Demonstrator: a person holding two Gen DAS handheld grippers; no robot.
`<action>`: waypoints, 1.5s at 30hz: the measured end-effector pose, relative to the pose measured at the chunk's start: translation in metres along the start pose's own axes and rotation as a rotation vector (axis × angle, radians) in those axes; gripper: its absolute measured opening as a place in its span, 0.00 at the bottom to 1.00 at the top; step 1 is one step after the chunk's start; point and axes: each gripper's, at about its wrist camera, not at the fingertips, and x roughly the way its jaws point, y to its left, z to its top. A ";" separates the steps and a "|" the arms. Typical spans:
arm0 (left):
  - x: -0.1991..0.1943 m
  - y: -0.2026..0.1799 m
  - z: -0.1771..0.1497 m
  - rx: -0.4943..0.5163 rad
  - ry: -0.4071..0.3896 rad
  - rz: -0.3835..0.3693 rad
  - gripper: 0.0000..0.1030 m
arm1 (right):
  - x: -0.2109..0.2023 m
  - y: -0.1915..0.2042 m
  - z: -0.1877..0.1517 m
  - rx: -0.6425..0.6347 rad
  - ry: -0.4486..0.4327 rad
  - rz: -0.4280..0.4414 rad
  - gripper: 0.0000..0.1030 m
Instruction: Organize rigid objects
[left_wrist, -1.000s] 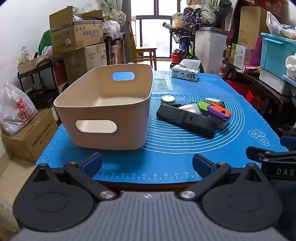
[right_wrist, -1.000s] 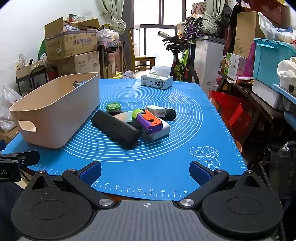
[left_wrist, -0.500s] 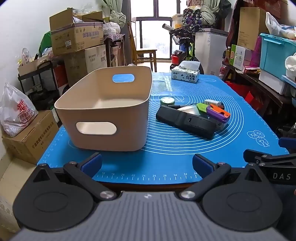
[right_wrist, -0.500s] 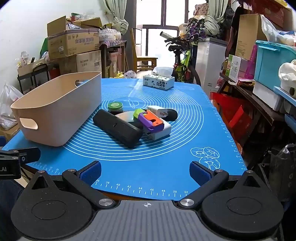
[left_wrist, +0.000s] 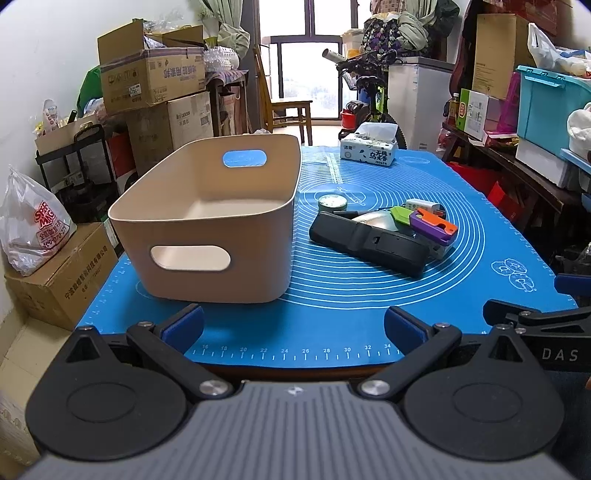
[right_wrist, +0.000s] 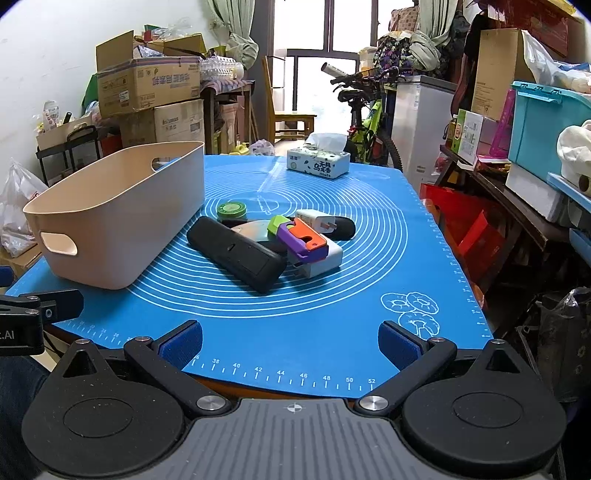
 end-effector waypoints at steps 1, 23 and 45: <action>0.000 0.000 0.000 0.000 -0.001 -0.001 0.99 | 0.000 0.000 0.000 0.000 0.000 0.001 0.98; -0.001 0.001 0.000 -0.005 0.000 0.003 0.99 | -0.004 0.000 -0.001 0.000 -0.006 0.014 0.98; -0.001 0.002 -0.001 -0.004 0.007 0.007 0.99 | -0.005 0.000 -0.001 -0.004 -0.008 0.015 0.98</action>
